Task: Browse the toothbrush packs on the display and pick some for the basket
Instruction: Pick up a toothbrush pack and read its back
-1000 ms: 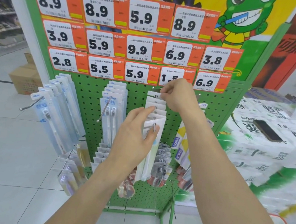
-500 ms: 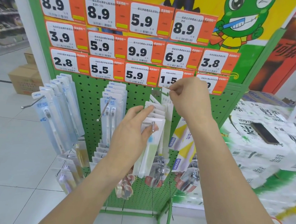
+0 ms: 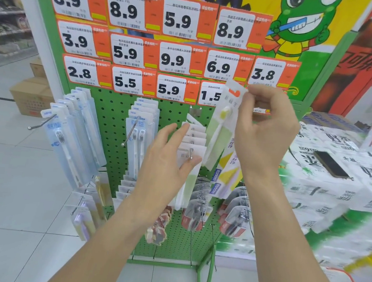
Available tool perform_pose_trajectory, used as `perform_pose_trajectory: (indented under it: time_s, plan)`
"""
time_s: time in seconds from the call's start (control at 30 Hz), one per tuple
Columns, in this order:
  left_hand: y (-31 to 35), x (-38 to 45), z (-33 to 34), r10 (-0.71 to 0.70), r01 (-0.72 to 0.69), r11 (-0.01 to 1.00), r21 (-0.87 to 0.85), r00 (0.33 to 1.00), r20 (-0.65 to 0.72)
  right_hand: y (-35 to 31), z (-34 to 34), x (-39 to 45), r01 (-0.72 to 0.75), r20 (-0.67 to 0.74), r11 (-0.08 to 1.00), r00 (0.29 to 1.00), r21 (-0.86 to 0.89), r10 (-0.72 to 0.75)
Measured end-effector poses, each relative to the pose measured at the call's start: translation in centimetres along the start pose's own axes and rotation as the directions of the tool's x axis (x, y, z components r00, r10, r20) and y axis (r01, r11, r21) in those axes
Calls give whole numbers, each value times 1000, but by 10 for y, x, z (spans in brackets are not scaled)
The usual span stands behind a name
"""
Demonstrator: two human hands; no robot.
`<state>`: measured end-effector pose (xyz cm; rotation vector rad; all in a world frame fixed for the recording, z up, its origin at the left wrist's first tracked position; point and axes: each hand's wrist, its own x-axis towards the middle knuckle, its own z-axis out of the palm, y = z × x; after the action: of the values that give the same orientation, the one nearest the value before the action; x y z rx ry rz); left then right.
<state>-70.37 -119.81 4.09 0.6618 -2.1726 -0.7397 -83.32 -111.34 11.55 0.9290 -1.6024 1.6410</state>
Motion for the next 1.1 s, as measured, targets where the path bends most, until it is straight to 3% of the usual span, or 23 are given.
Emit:
perform_pose_trajectory:
  time_s: [0.2,0.3,0.4,0.53,0.63,0.8,0.93,1.1]
  plan:
    - [27,-29,-1,156,-187,981,-59,928,-337,-7,-26,-14,-15,-59,993,998,119,22]
    - [41,-44,1,192,-261,958,-114,888,-417,-7,-43,-30,-42,-24,988,999,150,46]
    - [46,-59,4,124,-208,950,-235,936,-328,-7,-61,-49,-110,44,973,994,201,103]
    - [40,-78,10,-79,71,906,-418,997,-2,-8,-77,-79,-319,177,913,943,256,280]
    - [32,-87,10,-213,295,758,-582,955,206,-3,-83,-99,-468,270,850,874,242,405]
    - [1,-105,12,-271,414,708,-573,908,321,11,-92,-126,-675,495,722,685,154,535]
    - [-22,-123,18,-405,520,627,-581,854,327,17,-94,-158,-779,681,625,486,54,547]
    - [-50,-137,28,-559,616,535,-578,771,305,20,-92,-197,-850,749,514,264,-118,607]
